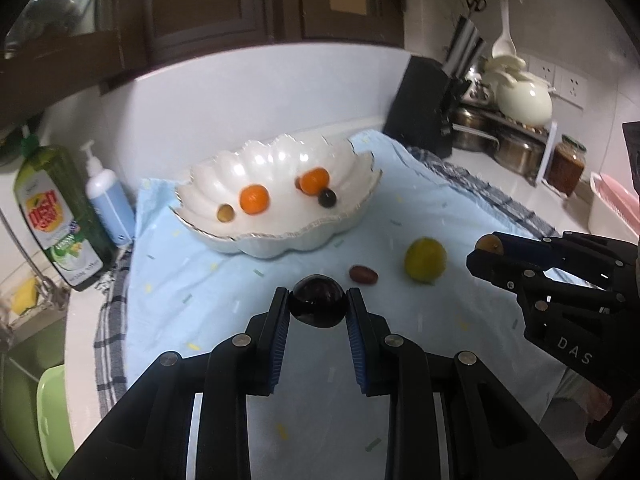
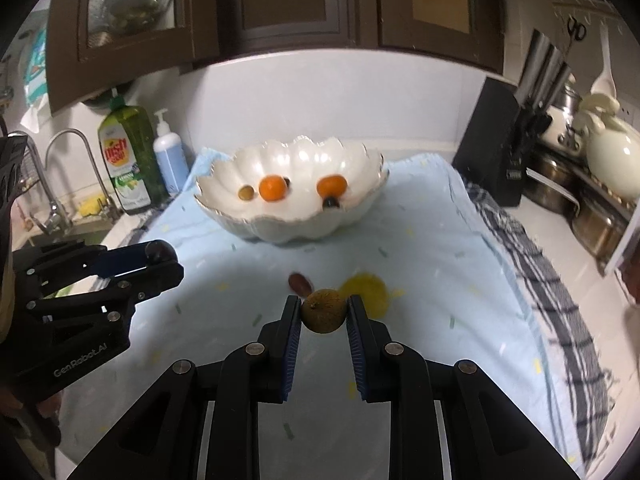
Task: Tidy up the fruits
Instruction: 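Lift both held fruits and carry them over the white bowl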
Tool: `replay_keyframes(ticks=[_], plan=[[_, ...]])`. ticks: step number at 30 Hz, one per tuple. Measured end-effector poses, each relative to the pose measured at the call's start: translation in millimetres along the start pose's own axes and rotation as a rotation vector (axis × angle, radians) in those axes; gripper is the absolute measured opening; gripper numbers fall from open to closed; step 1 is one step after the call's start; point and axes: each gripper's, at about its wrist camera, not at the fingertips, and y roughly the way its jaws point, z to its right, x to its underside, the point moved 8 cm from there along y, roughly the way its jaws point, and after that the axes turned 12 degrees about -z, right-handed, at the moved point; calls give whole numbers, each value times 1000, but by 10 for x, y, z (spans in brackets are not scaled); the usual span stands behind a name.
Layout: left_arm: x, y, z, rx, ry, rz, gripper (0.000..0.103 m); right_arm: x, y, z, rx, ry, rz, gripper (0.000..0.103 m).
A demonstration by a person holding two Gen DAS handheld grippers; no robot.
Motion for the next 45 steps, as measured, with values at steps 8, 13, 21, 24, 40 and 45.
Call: replay_keyframes(ticks=[8, 13, 21, 24, 40, 45], plan=[[-142, -246, -84, -47, -70, 59, 28, -290, -165, -55, -30, -63, 74, 25], [-268, -360, -129, -78, -92, 100, 28, -449, -257, -60, -53, -89, 121, 25], [-490, -474, -181, -109, -117, 152, 28, -723, -355, -71, -81, -123, 180, 25], [-568, -485, -197, -115, -116, 167, 28, -815, -359, -73, -81, -138, 198, 25], [-1081, -392, -436, -164, -120, 220, 28, -1323, -96, -145, -97, -172, 218, 25], [-1269, -245, -545, -165, -124, 208, 28, -1539, 12, -155, -88, -160, 224, 25]])
